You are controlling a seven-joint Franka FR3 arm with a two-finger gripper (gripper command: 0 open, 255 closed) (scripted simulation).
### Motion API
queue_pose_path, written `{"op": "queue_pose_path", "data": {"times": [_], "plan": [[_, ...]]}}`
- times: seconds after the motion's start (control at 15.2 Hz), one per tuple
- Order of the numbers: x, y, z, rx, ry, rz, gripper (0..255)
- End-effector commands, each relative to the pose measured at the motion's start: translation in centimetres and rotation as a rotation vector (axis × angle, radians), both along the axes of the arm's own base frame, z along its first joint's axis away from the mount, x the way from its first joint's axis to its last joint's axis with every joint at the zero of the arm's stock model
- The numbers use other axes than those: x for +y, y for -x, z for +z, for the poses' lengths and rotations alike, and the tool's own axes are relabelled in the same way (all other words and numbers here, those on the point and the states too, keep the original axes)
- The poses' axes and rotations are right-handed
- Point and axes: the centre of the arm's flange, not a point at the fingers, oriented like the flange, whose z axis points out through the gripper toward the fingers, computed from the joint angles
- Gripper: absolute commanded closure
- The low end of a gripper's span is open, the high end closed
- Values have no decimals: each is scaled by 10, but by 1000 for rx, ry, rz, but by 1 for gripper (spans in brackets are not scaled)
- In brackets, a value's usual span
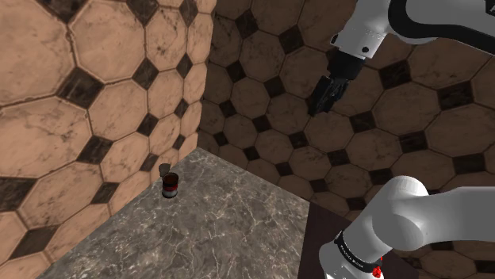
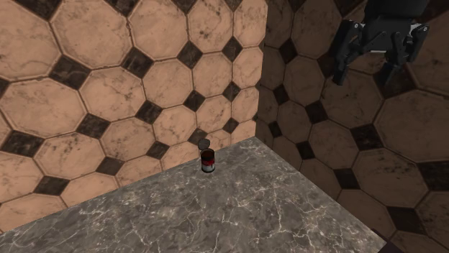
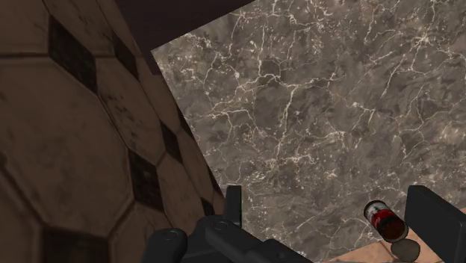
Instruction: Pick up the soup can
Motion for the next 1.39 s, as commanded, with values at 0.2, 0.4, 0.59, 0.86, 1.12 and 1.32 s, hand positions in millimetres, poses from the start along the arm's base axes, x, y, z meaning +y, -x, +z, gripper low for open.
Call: {"op": "queue_pose_path", "data": {"times": [0.2,0.4,0.59,0.86,1.12,1.32], "plan": [[19,-24,-26,4,-1,12,0],[38,-48,-51,8,-1,24,0],[57,-72,-77,13,-2,37,0],[84,-103,-112,18,-3,53,0],[111,-133,-146,24,-4,69,0],[131,-155,-172,28,-5,81,0]]}}
